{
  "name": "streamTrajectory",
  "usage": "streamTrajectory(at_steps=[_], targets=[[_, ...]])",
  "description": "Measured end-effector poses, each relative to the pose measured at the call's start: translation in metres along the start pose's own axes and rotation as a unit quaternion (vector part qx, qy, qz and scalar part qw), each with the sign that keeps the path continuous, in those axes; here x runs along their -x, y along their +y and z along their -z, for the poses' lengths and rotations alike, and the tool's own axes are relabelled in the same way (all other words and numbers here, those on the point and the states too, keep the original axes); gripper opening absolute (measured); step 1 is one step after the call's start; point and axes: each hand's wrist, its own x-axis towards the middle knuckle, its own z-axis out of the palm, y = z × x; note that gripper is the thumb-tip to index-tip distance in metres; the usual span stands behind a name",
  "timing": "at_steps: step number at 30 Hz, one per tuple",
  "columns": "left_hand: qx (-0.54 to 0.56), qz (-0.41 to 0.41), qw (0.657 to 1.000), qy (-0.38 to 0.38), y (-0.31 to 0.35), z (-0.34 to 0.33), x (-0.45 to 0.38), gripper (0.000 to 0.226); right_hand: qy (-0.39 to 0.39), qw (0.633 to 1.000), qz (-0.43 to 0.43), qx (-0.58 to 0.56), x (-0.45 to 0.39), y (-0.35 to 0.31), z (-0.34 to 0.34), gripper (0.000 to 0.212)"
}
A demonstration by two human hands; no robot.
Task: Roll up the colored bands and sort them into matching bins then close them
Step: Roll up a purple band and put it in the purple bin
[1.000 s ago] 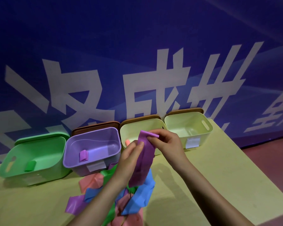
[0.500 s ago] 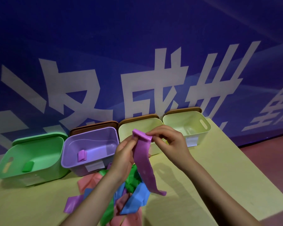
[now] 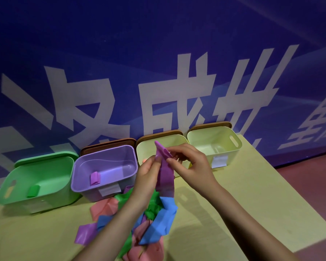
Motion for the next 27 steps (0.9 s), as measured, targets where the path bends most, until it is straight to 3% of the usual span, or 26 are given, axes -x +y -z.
streamTrajectory(at_steps=[6, 11, 21, 25, 27], targets=[[0.093, 0.047, 0.995, -0.004, -0.003, 0.005, -0.005, 0.023, 0.019, 0.999, 0.045, 0.021, -0.001, 0.005, 0.004, 0.021], [0.166, 0.089, 0.981, -0.036, 0.001, 0.005, -0.004, 0.041, -0.021, 0.992, 0.081, 0.091, -0.003, 0.011, 0.01, 0.02], [0.12, 0.098, 0.987, -0.05, 0.008, 0.002, -0.003, 0.05, -0.074, 0.977, 0.127, 0.156, -0.002, 0.018, 0.019, 0.021], [0.057, 0.04, 0.997, -0.039, 0.002, 0.003, -0.002, 0.022, -0.071, 0.981, 0.114, 0.142, -0.001, 0.02, 0.019, 0.019], [0.032, 0.021, 0.998, -0.052, -0.001, 0.003, -0.002, 0.022, -0.058, 0.988, 0.089, 0.115, -0.001, 0.022, 0.018, 0.022]])
